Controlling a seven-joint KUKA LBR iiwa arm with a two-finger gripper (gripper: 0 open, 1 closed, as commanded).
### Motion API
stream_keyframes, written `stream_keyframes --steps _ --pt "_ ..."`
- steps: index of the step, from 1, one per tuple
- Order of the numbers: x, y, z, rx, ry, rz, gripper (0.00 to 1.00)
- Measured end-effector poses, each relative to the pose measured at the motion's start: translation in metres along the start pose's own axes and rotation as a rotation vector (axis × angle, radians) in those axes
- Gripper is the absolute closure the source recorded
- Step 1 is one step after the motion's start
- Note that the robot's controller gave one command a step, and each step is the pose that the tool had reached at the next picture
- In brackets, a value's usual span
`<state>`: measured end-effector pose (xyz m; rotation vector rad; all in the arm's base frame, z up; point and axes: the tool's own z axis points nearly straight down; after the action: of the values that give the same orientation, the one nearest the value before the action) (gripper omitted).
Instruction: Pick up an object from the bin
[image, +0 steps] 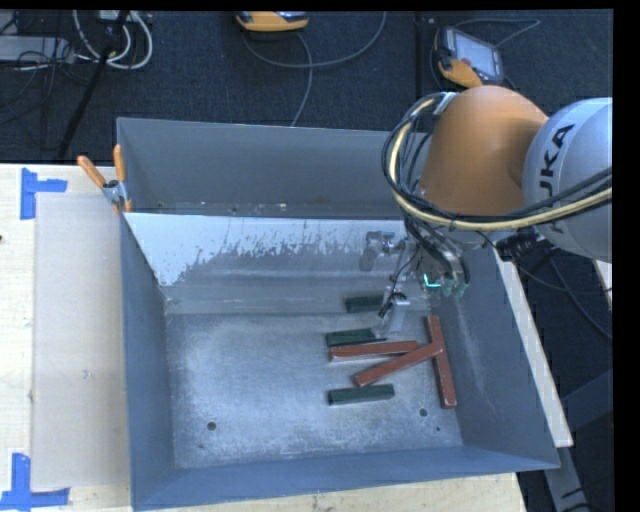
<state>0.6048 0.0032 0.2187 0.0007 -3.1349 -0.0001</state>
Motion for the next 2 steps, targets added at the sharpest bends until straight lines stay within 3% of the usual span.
stream_keyframes --steps 1,2 --pt "0.080 -0.053 0.115 0.000 0.002 -0.235 0.00" --pt "0.109 -0.031 0.151 -0.001 -0.006 -0.274 0.00"
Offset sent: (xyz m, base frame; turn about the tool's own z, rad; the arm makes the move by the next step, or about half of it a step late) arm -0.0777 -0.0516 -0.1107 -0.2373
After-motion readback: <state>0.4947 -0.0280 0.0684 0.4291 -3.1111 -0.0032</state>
